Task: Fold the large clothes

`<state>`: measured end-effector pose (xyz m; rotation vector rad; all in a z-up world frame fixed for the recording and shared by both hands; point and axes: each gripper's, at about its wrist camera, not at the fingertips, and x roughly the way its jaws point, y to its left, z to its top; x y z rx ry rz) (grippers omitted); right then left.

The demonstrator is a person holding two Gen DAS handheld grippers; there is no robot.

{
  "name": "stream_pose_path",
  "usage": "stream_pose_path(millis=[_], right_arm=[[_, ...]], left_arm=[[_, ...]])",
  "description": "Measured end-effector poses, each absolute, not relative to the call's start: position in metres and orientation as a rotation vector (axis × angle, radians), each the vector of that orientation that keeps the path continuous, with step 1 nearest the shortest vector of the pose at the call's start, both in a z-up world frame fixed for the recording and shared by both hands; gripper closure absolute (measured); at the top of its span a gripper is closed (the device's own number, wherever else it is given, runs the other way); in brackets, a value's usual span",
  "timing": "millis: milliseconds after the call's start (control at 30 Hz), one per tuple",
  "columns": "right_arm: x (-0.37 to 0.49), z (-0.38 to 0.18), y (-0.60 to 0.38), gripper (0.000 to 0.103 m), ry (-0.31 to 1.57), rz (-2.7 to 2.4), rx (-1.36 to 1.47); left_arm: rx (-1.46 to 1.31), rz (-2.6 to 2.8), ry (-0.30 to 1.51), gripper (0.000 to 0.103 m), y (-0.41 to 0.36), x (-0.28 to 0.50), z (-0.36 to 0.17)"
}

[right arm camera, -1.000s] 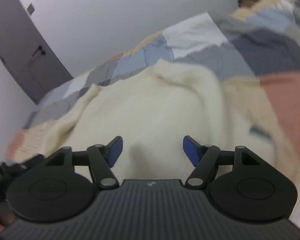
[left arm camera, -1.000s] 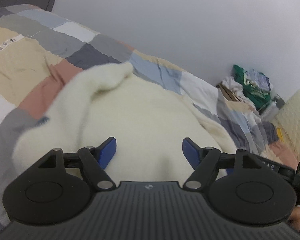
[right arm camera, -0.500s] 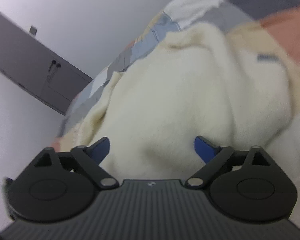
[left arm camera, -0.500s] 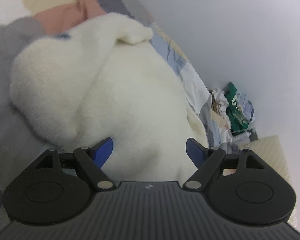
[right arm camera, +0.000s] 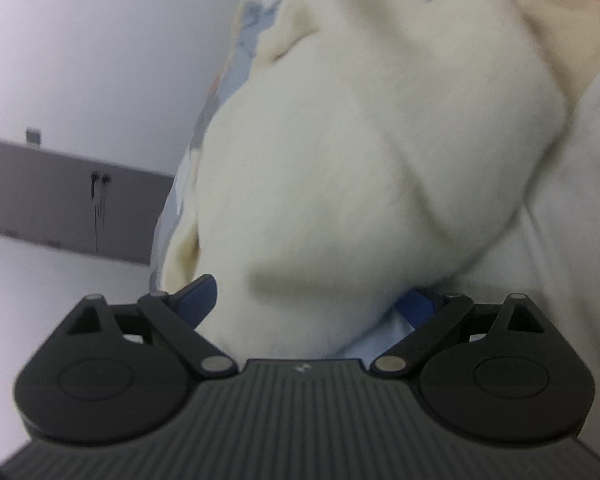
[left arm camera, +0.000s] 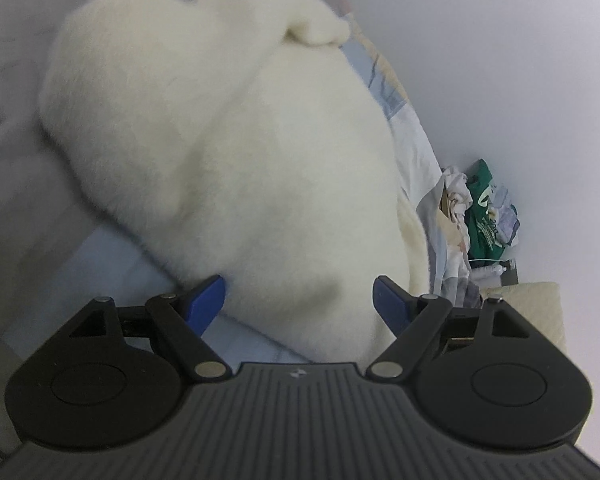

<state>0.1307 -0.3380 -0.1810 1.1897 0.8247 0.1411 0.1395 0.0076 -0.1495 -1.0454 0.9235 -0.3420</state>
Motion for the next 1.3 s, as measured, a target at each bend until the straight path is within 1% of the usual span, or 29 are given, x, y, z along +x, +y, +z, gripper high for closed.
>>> stream_pose_path(millis=[100, 200, 300, 433, 467, 567, 633, 700, 733, 800, 867, 1033, 1067, 1300], right_arm=[[0.132, -0.179, -0.339, 0.004, 0.807, 0.153, 1.213], [0.126, -0.165, -0.341, 0.004, 0.735, 0.202, 1.232], [0.122, -0.157, -0.346, 0.004, 0.691, 0.231, 1.243], [0.119, -0.164, -0.343, 0.005, 0.754, 0.174, 1.189], [0.12, -0.168, -0.341, 0.007, 0.778, 0.147, 1.172], [0.12, -0.176, -0.342, 0.007, 0.831, 0.072, 1.135], [0.116, -0.18, -0.35, 0.007, 0.812, 0.067, 1.163], [0.113, -0.178, -0.356, 0.007, 0.78, 0.054, 1.178], [0.11, -0.178, -0.359, 0.007, 0.766, 0.05, 1.191], [0.107, -0.181, -0.364, 0.007, 0.755, 0.041, 1.228], [0.1, -0.183, -0.367, 0.008, 0.742, 0.018, 1.248], [0.095, -0.182, -0.372, 0.007, 0.733, -0.009, 1.232], [0.096, -0.183, -0.37, 0.006, 0.738, -0.004, 1.227], [0.125, -0.191, -0.346, 0.006, 0.805, 0.117, 1.231]], left_arm=[[-1.098, -0.338, 0.95, 0.017, 0.012, 0.139, -0.159], [-1.206, -0.336, 1.005, 0.016, 0.015, 0.139, -0.173], [-1.299, -0.308, 0.976, 0.016, 0.023, 0.139, -0.186], [-1.414, -0.253, 0.88, 0.016, 0.039, 0.139, -0.193], [-1.417, -0.234, 0.868, 0.016, 0.042, 0.139, -0.194], [-1.447, -0.171, 0.836, 0.017, 0.05, 0.14, -0.199], [-1.432, -0.133, 0.813, 0.02, 0.053, 0.142, -0.197], [-1.387, -0.093, 0.78, 0.027, 0.057, 0.143, -0.19], [-1.371, -0.079, 0.773, 0.029, 0.058, 0.143, -0.188], [-1.357, -0.062, 0.775, 0.036, 0.06, 0.142, -0.186], [-1.368, -0.058, 0.768, 0.039, 0.072, 0.137, -0.189], [-1.362, -0.06, 0.765, 0.04, 0.073, 0.134, -0.19], [-1.359, -0.06, 0.764, 0.04, 0.073, 0.133, -0.19], [-1.319, -0.056, 0.759, 0.04, 0.063, 0.131, -0.178]])
